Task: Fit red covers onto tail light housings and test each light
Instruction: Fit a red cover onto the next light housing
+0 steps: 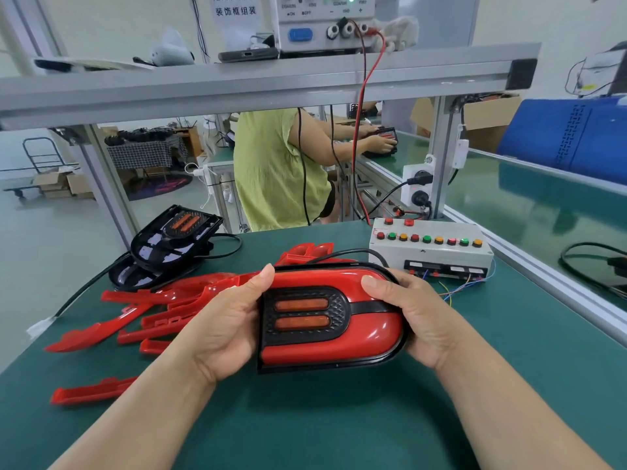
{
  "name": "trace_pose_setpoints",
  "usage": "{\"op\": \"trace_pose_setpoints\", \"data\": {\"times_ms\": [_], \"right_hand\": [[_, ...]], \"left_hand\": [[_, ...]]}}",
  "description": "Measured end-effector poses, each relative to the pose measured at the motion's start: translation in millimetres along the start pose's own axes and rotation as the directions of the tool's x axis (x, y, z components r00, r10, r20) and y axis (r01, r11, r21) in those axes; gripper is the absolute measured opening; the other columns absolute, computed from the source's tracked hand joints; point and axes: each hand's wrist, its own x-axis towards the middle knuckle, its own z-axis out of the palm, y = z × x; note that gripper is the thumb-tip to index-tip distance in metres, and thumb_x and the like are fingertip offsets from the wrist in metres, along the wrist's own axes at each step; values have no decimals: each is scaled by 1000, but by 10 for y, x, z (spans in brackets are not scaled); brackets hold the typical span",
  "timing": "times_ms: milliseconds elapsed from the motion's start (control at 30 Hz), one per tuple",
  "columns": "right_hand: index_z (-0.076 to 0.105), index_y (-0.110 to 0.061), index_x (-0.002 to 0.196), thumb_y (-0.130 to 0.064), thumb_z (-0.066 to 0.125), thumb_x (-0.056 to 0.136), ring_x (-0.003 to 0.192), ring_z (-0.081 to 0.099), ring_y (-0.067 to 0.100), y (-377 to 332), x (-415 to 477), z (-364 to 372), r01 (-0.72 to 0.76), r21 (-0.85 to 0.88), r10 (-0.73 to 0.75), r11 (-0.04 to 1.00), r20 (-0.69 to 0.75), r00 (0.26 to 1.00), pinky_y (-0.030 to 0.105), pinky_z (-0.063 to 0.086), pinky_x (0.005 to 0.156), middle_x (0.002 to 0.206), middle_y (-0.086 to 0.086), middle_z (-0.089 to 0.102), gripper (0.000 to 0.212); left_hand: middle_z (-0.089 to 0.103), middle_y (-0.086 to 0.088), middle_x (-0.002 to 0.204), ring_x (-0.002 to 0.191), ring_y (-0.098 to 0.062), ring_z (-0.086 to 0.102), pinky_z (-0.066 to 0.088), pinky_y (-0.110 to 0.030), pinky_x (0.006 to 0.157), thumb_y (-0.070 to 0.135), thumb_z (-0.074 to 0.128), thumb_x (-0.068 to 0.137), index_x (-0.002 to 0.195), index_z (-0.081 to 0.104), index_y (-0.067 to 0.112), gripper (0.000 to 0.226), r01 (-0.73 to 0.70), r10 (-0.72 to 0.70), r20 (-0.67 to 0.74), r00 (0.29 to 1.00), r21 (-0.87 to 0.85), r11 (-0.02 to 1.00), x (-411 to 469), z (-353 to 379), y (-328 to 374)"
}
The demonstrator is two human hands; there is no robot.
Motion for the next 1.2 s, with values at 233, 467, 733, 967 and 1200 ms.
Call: {"op": "trace_pose_setpoints", "data": {"times_ms": [233,467,733,967,1200], "right_hand": [[79,-14,94,-21,83,67,80,74,28,20,-1,17,-6,-23,6,1000,-1,1000,40,61,67,100,19,75,29],[79,-16,97,-19,83,70,82,74,26,47,14,29,23,-4,-22,1000,33,999,38,60,68,101,16,76,28],[77,-12,104,-20,72,76,85,73,24,68,41,-1,24,26,-25,999,52,998,35,61,71,106,16,74,30],[70,-16,119,-53,49,88,102,72,25,61,37,71,-21,-1,21,1000,0,1000,39,61,79,114,11,74,52],[72,-19,110,-55,44,94,89,75,21,46,33,96,-52,30,54,998,-67,996,32,60,63,104,8,77,49]], "left_hand": [[65,-31,119,106,-45,66,59,-52,74,39,58,88,121,66,-2,53,-7,6,-81,997,-21,1000,7,22,-19],[67,-28,116,102,-42,68,59,-51,71,45,58,84,116,69,-1,57,-11,7,-88,996,-48,999,40,-5,-39],[72,-1,116,109,-16,67,54,-39,93,27,67,83,119,69,20,37,-357,463,-255,849,370,858,90,-76,-114],[62,11,105,108,-9,59,46,-23,95,-6,71,82,100,75,38,47,-532,713,140,687,765,362,120,-244,-134],[61,7,99,101,-13,60,46,-21,92,-9,66,85,102,76,32,46,-534,674,203,710,779,329,139,-261,-82]]}}
